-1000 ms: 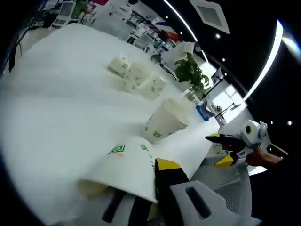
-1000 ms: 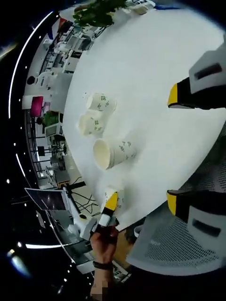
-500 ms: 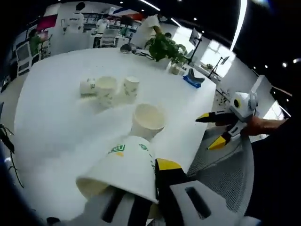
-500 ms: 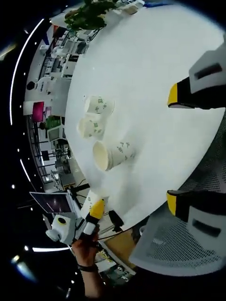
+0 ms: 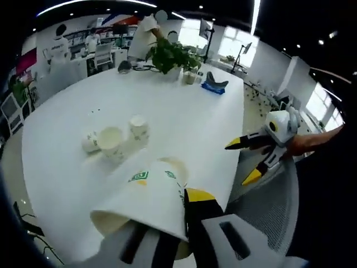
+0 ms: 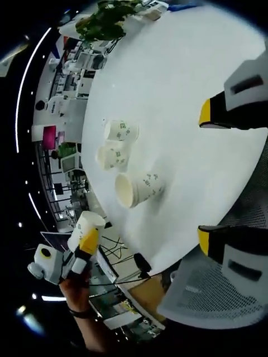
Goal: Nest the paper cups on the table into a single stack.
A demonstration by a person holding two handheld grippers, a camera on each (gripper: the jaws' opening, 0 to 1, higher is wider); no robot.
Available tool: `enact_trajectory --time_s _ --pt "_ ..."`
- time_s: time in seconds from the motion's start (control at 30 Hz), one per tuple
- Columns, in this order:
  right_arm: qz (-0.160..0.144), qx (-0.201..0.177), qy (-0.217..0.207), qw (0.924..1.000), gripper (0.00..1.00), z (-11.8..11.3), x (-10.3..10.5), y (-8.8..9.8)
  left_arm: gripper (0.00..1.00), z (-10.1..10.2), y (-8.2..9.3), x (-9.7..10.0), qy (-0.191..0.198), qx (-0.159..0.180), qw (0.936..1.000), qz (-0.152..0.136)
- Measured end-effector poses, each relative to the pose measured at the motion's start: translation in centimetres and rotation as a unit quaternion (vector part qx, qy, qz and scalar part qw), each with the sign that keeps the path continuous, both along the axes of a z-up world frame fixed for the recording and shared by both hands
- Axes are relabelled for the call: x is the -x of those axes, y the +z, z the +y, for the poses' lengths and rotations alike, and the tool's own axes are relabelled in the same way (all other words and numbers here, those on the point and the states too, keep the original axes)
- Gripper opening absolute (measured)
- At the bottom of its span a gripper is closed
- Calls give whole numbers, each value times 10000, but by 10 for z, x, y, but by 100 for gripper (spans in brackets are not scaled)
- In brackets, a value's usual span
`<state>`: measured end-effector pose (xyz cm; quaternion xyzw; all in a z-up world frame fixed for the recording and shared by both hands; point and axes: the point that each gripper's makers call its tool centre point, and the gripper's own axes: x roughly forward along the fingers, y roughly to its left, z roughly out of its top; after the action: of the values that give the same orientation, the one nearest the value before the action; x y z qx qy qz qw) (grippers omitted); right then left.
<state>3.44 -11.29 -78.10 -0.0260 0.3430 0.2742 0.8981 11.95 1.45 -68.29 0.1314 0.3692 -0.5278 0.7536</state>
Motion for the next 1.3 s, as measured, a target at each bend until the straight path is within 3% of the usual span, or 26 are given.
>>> enact_trajectory --time_s 0.07,0.27,0.3,0.47,0.8,0.93,1.0,1.07,1.3 --pt "-14 -11 -22 10000 71 0 -1 1 0 0 -4 -7 -145 -132 9998 -50" --pt "-45 -44 -26 10000 71 -1 -1 2 0 -22 -8 3 -742 -626 9951 -207" --pt "-48 -37 -8 10000 71 0 0 2 0 -19 -10 -6 -802 -701 9940 -239" --pt "-48 -16 46 10000 72 2 0 1 0 -24 -26 0 -1274 -1335 9823 -308" --pt "-60 6 90 9999 72 3 1 1 0 -39 -53 6 -1586 -1750 9717 -85" --pt "-67 13 92 9999 72 3 1 1 0 -42 -62 -3 -1507 -1756 9729 33" --pt "-66 8 85 9999 72 3 1 1 0 -42 -73 -11 -1570 -1902 9691 16" --pt "-59 1 94 9999 72 3 1 1 0 -35 -73 -8 -1660 -2104 9634 -59" --pt "-57 0 87 9999 72 3 0 -3 2 -39 -73 -3 -1648 -2080 9642 2"
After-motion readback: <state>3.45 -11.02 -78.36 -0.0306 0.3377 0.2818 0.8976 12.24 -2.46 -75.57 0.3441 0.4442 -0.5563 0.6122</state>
